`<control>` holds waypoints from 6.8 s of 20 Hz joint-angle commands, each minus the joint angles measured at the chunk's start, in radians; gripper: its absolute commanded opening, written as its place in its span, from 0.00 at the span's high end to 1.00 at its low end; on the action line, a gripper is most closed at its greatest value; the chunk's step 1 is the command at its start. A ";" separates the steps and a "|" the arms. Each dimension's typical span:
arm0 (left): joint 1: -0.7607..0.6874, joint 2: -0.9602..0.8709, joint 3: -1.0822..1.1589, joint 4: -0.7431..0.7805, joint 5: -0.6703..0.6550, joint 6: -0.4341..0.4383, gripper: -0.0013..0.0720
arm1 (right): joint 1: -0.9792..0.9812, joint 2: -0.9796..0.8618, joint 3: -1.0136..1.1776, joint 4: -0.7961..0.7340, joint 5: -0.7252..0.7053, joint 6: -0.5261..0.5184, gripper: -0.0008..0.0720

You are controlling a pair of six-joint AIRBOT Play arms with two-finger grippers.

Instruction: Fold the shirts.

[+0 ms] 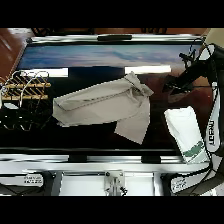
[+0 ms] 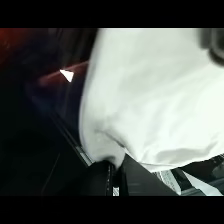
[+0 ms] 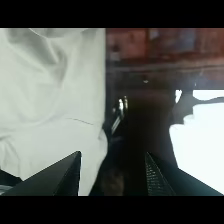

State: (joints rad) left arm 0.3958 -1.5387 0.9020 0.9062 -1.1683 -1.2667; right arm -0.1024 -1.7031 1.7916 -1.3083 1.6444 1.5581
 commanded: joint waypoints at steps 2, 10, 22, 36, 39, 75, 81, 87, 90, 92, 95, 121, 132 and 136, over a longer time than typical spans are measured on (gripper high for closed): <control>-0.014 -0.004 0.020 -0.006 0.025 -0.005 0.93 | 0.008 -0.001 -0.174 0.018 -0.021 -0.017 0.29; -0.014 0.026 0.040 -0.006 -0.037 0.003 0.93 | 0.077 -0.013 -0.485 0.148 -0.387 -0.067 0.29; -0.016 0.369 0.459 -0.010 -0.069 0.029 0.94 | 0.111 0.319 -0.204 0.058 -0.392 -0.150 0.90; -0.016 0.968 1.020 0.326 -0.047 -0.281 0.93 | 0.112 1.045 0.126 -0.225 -0.545 -0.022 0.90; -0.016 0.935 0.925 0.326 -0.101 -0.208 0.93 | 0.112 0.978 0.126 -0.238 -0.377 -0.022 0.90; -0.114 -0.133 0.429 0.159 -0.235 0.047 0.93 | 0.160 0.034 -0.365 -0.080 -0.238 0.034 0.90; -0.117 -0.136 0.411 0.159 -0.228 0.047 0.93 | 0.160 0.034 -0.397 -0.051 -0.241 0.076 0.90; -0.094 -0.112 0.433 0.188 -0.350 0.005 0.28 | 0.159 0.114 -0.357 -0.088 -0.121 0.026 0.31; -0.038 -0.037 0.398 0.224 -0.453 -0.011 0.30 | 0.154 0.233 -0.361 -0.261 0.021 -0.014 0.31; 0.014 0.051 0.293 0.224 -0.452 0.009 0.26 | 0.128 0.316 -0.406 -0.241 0.052 -0.022 0.31; 0.114 0.190 0.045 0.299 -0.349 0.043 0.26 | 0.116 0.446 -0.505 -0.219 0.005 -0.022 0.31; 0.059 0.231 -0.294 0.109 -0.095 0.185 0.93 | 0.116 0.593 -0.671 -0.220 0.005 -0.016 0.31; 0.061 0.232 -0.294 0.110 -0.134 0.215 0.93 | 0.117 0.751 -1.376 0.144 -0.390 -0.007 0.31; 0.061 0.232 -0.294 0.109 -0.138 0.215 0.93 | 0.117 0.678 -1.376 0.232 -0.473 -0.017 0.31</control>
State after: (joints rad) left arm 0.4564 -1.3083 0.6079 1.0191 -1.2953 -1.0519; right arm 0.0132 -0.9810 0.4389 -1.1614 1.2522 1.5513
